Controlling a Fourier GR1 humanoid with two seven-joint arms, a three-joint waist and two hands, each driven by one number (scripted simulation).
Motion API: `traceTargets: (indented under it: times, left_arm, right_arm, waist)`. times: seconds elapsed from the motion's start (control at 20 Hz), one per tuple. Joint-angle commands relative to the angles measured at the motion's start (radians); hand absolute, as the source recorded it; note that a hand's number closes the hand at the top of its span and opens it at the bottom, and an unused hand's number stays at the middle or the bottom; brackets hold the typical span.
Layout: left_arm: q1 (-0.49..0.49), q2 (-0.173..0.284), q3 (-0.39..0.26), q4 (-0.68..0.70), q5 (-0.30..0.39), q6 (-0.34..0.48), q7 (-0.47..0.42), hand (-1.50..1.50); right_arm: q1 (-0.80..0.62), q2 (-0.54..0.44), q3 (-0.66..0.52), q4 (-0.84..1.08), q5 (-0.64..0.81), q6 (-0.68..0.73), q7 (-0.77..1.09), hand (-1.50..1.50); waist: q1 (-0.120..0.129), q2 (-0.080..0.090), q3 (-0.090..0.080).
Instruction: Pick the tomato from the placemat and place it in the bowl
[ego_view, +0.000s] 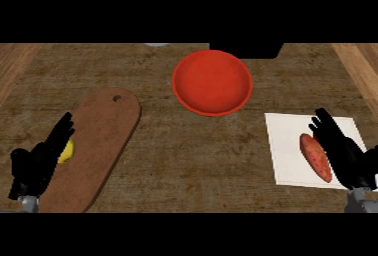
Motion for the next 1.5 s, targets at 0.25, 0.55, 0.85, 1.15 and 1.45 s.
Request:
traceTargets:
  times: [0.25,0.55,0.85,1.15,1.45]
  left_arm:
    - [-0.162,-0.131,0.112,-0.160,0.186,-0.007,-0.072,0.00]
    - [-0.185,-0.151,0.100,-0.084,0.233,-0.082,-0.073,0.00]
    - [-0.178,-0.148,0.135,-0.098,0.255,-0.087,-0.067,0.00]
    - [-0.192,-0.150,0.098,-0.087,0.239,-0.106,-0.057,0.00]
    - [-0.185,-0.158,0.103,-0.061,0.243,-0.125,-0.082,0.00]
  right_arm:
    - [-0.239,-0.165,-0.190,0.168,-0.154,0.162,0.051,-1.50]
    - [-0.284,-0.244,-0.176,0.489,0.226,-0.130,-0.135,-1.50]
    - [-0.420,-0.436,-0.119,0.645,0.367,-0.040,-0.175,-1.50]
    - [-0.503,-0.550,0.122,0.688,0.517,0.317,0.040,-1.50]
    - [-0.641,-0.587,0.253,0.720,0.545,0.756,0.153,-1.50]
  waist:
    - [0.024,0.040,0.005]
    - [0.031,0.052,0.006]
    - [0.039,0.049,0.005]
    - [0.080,0.058,0.001]
    - [0.081,0.054,0.001]
